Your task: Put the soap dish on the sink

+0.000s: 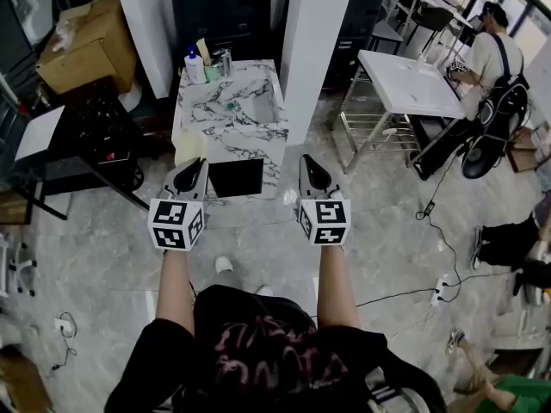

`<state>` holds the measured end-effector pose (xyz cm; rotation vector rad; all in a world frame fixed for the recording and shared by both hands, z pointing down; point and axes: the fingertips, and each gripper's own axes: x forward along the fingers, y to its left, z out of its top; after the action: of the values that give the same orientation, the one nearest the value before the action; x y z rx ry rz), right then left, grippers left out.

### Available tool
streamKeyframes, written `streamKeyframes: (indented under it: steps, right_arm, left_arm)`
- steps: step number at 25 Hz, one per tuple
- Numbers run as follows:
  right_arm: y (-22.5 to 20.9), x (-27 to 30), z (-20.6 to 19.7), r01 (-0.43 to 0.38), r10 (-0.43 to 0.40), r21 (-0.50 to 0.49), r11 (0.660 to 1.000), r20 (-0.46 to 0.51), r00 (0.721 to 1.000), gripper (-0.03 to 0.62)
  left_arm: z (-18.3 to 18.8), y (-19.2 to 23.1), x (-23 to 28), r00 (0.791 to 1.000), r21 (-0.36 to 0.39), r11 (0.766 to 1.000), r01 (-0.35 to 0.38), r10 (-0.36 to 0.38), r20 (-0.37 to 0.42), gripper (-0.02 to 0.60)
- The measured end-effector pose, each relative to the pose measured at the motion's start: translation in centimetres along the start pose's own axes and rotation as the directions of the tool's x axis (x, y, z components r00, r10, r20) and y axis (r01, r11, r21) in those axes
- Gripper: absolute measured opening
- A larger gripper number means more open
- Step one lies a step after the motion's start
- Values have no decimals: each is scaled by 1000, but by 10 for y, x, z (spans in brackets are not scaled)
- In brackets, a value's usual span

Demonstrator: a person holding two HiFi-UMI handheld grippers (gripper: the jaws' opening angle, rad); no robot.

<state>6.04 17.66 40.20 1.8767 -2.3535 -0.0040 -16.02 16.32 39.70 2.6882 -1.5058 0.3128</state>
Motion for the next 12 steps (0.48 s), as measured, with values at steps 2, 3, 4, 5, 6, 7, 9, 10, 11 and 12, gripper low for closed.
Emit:
streamKeyframes:
  steps: [2,3,4,5,6,7,9,10,11,12]
  right_arm:
    - [-1,6,1,-4,4,-3,1000,4,1000,14]
    - [-2,9,1,-6,6,-4,1000,6,1000,14]
    - [-2,12,1,-9,9,-4,1000,8,1000,14]
    - [-2,15,1,-11,11,-2,1000,10,1000,14]
    - [-3,18,1,-12,12,-1,1000,12,1000,14]
    - [-4,23,1,-14,14,-1,1000,12,1000,14]
    - [-6,34,2,-17,17,-4,1000,11,1000,14]
    - [-7,40,2,-18,18,-6,1000,9,1000,14]
    - [-8,45,1,-19,19,-8,1000,5,1000,14]
    - [-10,51,1,-20,20,-10,1000,0,1000,14]
  left_arm:
    - [2,2,5,1000,4,1000,-1,1,2,21]
    - [2,3,7,1000,6,1000,-2,2,4,21]
    - [2,5,9,1000,6,1000,-2,2,5,21]
    - [2,6,12,1000,7,1000,-3,3,7,21]
    - [2,7,15,1000,7,1000,-3,3,8,21]
    - [2,10,19,1000,6,1000,-4,4,8,21]
    - [2,15,28,1000,4,1000,-4,4,6,21]
    - [1,18,33,1000,1,1000,-4,4,3,21]
    - [1,20,38,1000,-2,1000,-2,2,0,21]
    - [0,22,44,1000,-5,1000,-1,1,-3,21]
